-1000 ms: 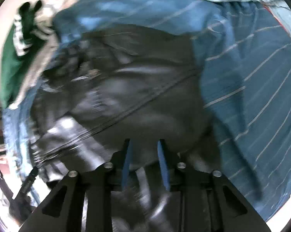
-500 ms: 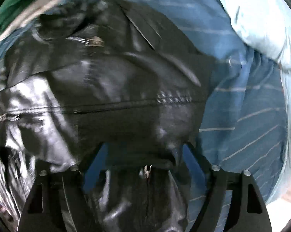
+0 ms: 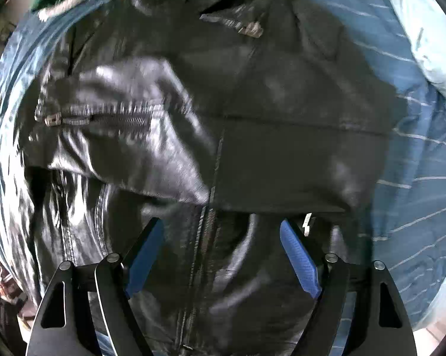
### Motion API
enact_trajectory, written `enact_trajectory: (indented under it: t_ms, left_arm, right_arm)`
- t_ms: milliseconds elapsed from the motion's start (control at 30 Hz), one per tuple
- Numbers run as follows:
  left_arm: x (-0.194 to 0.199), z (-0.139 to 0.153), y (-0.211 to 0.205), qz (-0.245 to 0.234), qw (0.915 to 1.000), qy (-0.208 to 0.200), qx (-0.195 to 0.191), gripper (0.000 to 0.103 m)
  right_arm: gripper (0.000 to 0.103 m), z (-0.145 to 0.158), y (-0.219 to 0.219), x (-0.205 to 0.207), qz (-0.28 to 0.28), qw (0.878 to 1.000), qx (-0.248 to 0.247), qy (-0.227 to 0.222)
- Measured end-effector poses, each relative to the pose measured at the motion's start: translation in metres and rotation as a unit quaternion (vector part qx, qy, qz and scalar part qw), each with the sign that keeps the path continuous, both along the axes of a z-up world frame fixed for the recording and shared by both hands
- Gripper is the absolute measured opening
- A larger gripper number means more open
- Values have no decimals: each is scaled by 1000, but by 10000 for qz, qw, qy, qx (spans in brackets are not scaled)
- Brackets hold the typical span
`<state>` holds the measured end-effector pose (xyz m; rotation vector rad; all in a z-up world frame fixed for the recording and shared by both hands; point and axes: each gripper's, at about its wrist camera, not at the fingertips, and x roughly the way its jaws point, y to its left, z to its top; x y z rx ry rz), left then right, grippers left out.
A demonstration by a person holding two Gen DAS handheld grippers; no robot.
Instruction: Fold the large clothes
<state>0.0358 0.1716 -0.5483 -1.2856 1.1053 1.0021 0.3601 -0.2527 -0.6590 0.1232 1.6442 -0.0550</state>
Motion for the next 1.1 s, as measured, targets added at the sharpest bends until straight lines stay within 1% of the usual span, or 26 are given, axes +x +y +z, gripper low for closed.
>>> enact_trajectory:
  t_ms: [33, 100, 133, 167, 200, 233, 267, 300, 333, 367, 433, 467, 500, 533, 567, 633, 733, 767, 800, 833, 900, 933, 1000, 1067, 1100]
  left_arm:
    - [-3, -8, 5, 221, 9996, -148, -60, 102]
    - [-7, -24, 18, 720, 9964, -429, -102, 95]
    - [-8, -29, 24, 890, 9951, -421, -48, 92]
    - [-6, -30, 30, 1052, 9938, -357, 92, 85]
    - [-4, -28, 37, 1179, 9922, -294, 294, 69]
    - [-1, -24, 43, 1198, 9916, -197, 453, 59]
    - [4, -18, 50, 1138, 9909, -116, 703, 28]
    - [10, -11, 58, 1018, 9905, -91, 924, 17]
    - [18, -3, 65, 818, 9902, -110, 1126, 11]
    - [27, 9, 71, 623, 9884, -218, 1365, 9]
    - [41, 31, 79, 307, 9824, -580, 1752, 9]
    - [46, 40, 84, 192, 9778, -937, 1862, 9]
    - [49, 46, 92, 110, 9744, -1224, 1884, 9]
    - [49, 46, 101, 110, 9706, -1522, 1860, 9]
    - [47, 42, 109, 126, 9686, -1748, 1762, 9]
    - [49, 22, 130, 312, 9666, -2090, 1453, 10]
    - [42, -7, 136, 404, 9686, -2160, 1159, 16]
    - [43, -19, 140, 434, 9697, -2155, 1067, 19]
    - [43, -24, 137, 455, 9699, -2171, 1006, 26]
    - [42, -31, 136, 493, 9694, -2234, 885, 30]
    - [41, -44, 138, 619, 9662, -2413, 670, 41]
    - [37, -43, 134, 649, 9651, -2448, 671, 42]
    - [43, -40, 136, 575, 9670, -2374, 731, 43]
    - [55, -32, 137, 314, 9735, -2081, 898, 43]
    - [61, -26, 136, 199, 9756, -1933, 1018, 41]
  right_arm:
    - [82, -5, 10, 4, 15, 10000, -2, 50]
    - [82, -14, 13, -2, 46, 9999, 7, 115]
    - [82, -19, 14, -3, 66, 9999, -2, 131]
    - [82, -23, 27, 9, 78, 9999, -20, 139]
    - [82, -24, 28, 11, 76, 9999, -19, 134]
    - [82, -30, 33, 13, 69, 9999, -25, 129]
    - [82, -34, 34, 13, 33, 9999, -20, 118]
    - [82, -30, 35, 16, 1, 9999, -18, 108]
    - [82, -28, 31, 20, -28, 9999, -21, 103]
    - [82, -29, 26, 22, -79, 9999, -14, 96]
    - [82, -29, 22, 23, -168, 9998, 11, 83]
    - [82, -30, 21, 23, -232, 9997, 38, 72]
    - [82, -25, 14, 25, -261, 9996, 52, 66]
    - [82, -25, 14, 24, -290, 9996, 51, 51]
    - [82, -27, 14, 24, -312, 9995, 44, 50]
    - [82, -30, 15, 31, -361, 9993, 51, 101]
    - [82, -27, 15, 37, -392, 9992, 11, 122]
    - [82, -27, 17, 42, -403, 9991, -14, 128]
    - [82, -28, 20, 44, -423, 9990, -22, 137]
    - [82, -29, 27, 45, -450, 9989, -26, 145]
    - [82, -32, 34, 50, -447, 9989, -26, 150]
    - [82, -33, 38, 51, -451, 9989, -28, 156]
    - [82, -36, 46, 55, -457, 9988, -22, 145]
    - [83, -37, 55, 60, -381, 9991, -172, 100]
    - [83, -36, 59, 61, -341, 9989, -297, 85]
